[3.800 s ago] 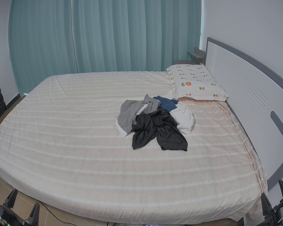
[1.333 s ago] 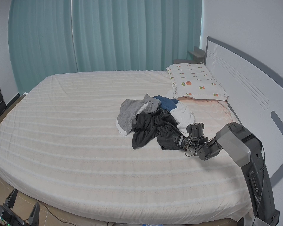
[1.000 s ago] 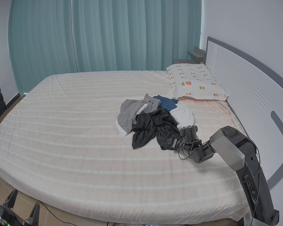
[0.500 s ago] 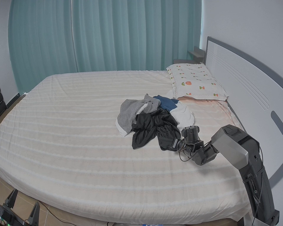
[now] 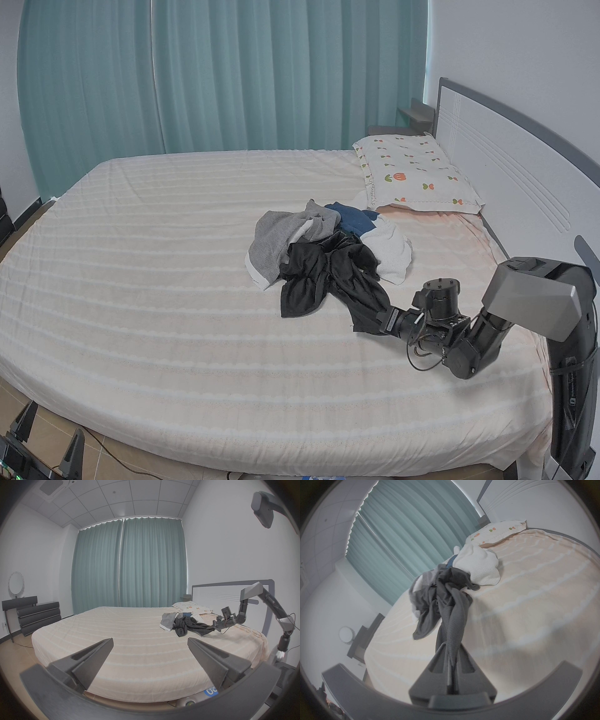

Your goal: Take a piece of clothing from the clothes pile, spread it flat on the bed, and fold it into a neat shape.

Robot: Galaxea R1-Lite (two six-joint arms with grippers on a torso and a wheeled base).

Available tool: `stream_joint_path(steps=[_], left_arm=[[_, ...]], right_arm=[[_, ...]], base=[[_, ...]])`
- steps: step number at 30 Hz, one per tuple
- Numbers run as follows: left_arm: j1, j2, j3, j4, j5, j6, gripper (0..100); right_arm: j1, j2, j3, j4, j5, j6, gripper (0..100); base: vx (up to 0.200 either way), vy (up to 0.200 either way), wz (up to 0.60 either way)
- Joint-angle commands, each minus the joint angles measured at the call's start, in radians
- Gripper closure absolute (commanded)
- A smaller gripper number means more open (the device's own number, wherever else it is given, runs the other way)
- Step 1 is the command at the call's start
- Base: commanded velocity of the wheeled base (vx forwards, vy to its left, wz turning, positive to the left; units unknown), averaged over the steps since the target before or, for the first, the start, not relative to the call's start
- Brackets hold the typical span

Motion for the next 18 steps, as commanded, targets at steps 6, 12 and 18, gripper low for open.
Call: stream_joint_path(steps=[6, 12, 18], left_arm=[[0.001, -0.012, 0.016, -0.002, -0.002, 0.037, 0], [-0.006, 0.057, -0.208, -0.126, -0.015, -0.136, 0], [-0.006, 0.349, -0.272, -0.109, -0.156, -0.027, 0]], right_arm=[[0.036, -0.426, 0.614, -0.403, 0.203, 0.056, 100], [0.061, -0.521, 0.707, -0.509, 0.231, 0.122, 100], [0.102, -0.593, 0.713, -0.510, 0.231, 0.136, 100]], base=[[0.000, 0.000, 0.00], [0.000, 0.000, 0.00], [0.000, 0.000, 0.00]])
